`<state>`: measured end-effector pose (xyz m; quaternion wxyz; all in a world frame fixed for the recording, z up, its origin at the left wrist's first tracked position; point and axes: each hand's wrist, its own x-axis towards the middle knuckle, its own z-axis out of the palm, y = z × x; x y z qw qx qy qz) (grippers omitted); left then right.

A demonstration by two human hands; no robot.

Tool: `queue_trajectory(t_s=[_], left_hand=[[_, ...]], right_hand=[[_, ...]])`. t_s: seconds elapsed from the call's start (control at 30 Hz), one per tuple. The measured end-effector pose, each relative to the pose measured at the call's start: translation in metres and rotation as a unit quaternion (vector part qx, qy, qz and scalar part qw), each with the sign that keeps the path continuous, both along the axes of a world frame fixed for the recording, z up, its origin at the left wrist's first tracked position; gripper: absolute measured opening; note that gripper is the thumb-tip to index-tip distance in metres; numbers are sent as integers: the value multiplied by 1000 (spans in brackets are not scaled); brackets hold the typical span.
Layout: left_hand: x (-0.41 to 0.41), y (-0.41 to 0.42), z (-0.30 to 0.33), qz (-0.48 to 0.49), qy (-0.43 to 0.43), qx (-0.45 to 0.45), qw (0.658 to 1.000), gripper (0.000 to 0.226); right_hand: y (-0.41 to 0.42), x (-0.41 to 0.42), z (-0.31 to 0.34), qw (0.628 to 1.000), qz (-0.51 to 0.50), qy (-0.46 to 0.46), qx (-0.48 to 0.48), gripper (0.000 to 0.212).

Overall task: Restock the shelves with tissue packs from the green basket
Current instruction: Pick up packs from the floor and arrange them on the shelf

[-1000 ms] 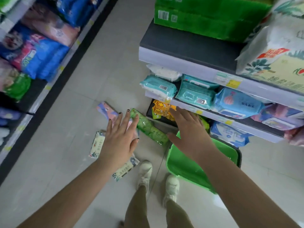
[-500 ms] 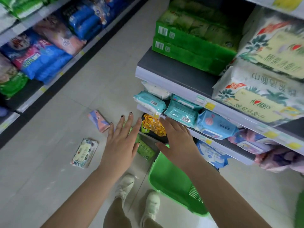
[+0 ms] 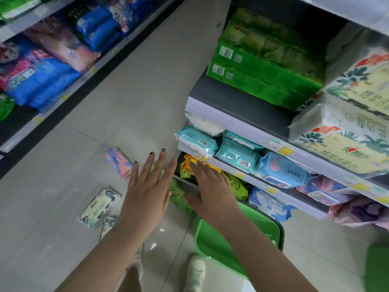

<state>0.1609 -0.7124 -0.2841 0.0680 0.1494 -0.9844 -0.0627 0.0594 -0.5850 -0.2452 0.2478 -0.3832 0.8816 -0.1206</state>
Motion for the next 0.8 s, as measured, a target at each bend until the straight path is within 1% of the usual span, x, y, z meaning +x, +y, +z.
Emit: queue_trajectory(t_s=[0.1, 0.27, 0.33, 0.43, 0.5, 0.63, 0.8], left_hand=[[7, -33, -15, -9, -16, -3, 1000, 87], [9, -79, -45, -51, -43, 3, 998, 84], [9, -90, -52, -60, -46, 5, 997, 78], [8, -108, -73, -70, -56, -4, 996, 59], [7, -115, -90, -68, -69, 3, 995, 56], [6, -118, -136, -71, -83, 16, 994, 56], [3, -108, -214, -69, -121, 39, 989, 57]], right_hand=[[-26, 8, -14, 1000, -16, -13, 13, 72], [-66, 17, -45, 997, -50, -43, 30, 75], [-74, 18, -55, 996, -68, -52, 32, 75], [-89, 16, -79, 994, -82, -69, 32, 74], [-95, 13, -97, 993, -84, -77, 40, 74], [-100, 4, -148, 990, -80, -94, 70, 76], [-91, -7, -235, 981, -87, -128, 114, 78]])
